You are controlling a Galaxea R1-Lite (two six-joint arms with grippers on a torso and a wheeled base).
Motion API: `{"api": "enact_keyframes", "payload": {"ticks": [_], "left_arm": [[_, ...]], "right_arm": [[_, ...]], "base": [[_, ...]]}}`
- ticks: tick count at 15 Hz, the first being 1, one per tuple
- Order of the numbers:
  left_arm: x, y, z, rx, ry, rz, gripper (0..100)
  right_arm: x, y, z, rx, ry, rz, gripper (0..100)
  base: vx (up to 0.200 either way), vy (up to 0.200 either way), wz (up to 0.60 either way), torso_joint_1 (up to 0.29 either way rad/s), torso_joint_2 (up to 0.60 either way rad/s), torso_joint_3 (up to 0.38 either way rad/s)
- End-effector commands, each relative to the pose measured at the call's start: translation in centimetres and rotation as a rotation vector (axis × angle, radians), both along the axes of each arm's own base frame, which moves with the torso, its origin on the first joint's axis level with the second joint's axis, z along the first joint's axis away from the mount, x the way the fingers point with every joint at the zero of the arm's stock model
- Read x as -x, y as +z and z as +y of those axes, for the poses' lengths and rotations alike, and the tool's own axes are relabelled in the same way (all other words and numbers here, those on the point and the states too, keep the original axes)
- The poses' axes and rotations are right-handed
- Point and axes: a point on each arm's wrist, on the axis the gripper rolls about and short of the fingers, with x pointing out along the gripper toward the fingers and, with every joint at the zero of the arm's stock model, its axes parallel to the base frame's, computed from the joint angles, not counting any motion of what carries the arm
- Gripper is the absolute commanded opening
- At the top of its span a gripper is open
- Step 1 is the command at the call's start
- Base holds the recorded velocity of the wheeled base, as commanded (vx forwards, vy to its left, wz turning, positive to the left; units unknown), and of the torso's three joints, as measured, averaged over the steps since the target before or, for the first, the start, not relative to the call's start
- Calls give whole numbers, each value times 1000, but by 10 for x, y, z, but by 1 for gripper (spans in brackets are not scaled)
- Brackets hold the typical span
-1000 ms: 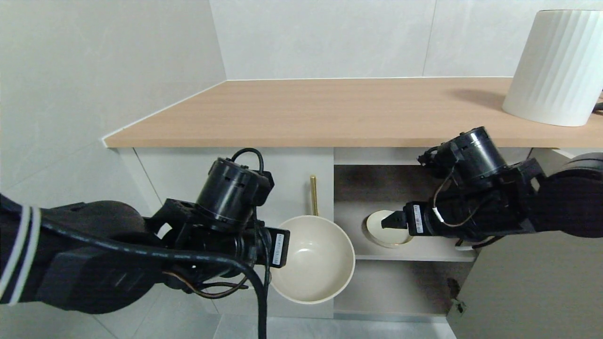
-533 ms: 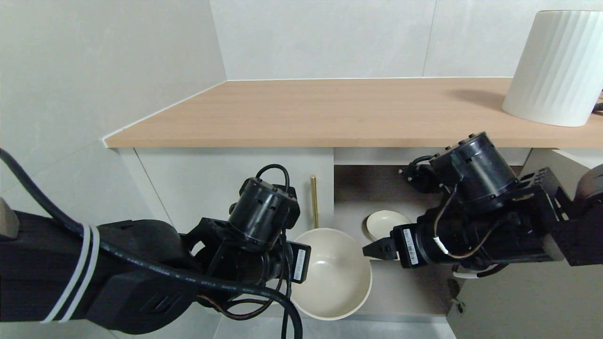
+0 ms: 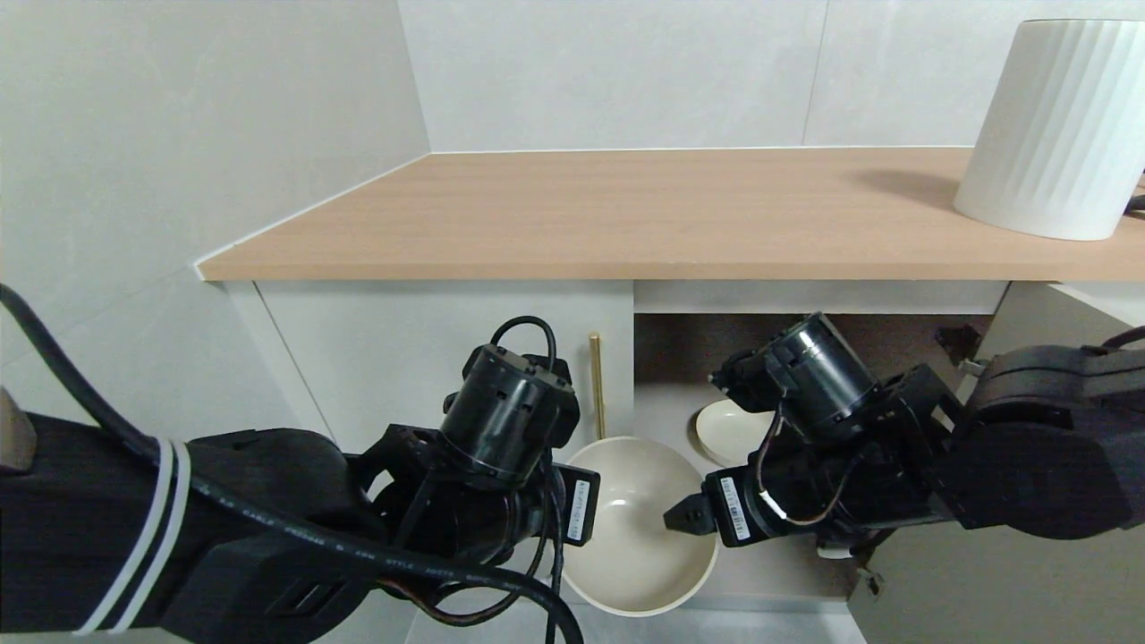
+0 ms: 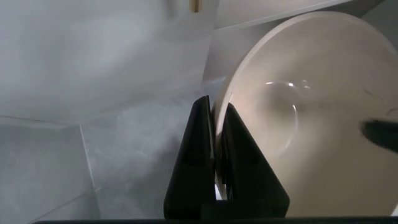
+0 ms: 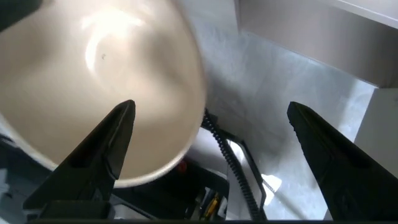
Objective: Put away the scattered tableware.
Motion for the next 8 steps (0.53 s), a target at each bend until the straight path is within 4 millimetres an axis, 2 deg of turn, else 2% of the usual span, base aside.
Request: {"api": "enact_keyframes", "payload": {"ticks": [1, 2, 3, 8], "left_arm": [[1, 0, 0, 1, -2, -1, 0], [1, 1, 0, 2, -2, -2, 0], [1, 1, 0, 3, -2, -3, 0], [1, 0, 0, 0, -2, 0, 0]], "right_arm": [[-3, -6, 3, 9, 0, 11, 100], [-4, -7, 4, 6, -1, 7, 100], [-5, -10, 5, 3, -8, 9, 0], [-5, -10, 6, -6, -14, 11, 0]], "base": [[0, 0, 0, 0, 0, 0], [0, 0, 0, 0, 0, 0], [0, 0, 0, 0, 0, 0], [0, 0, 0, 0, 0, 0]]}}
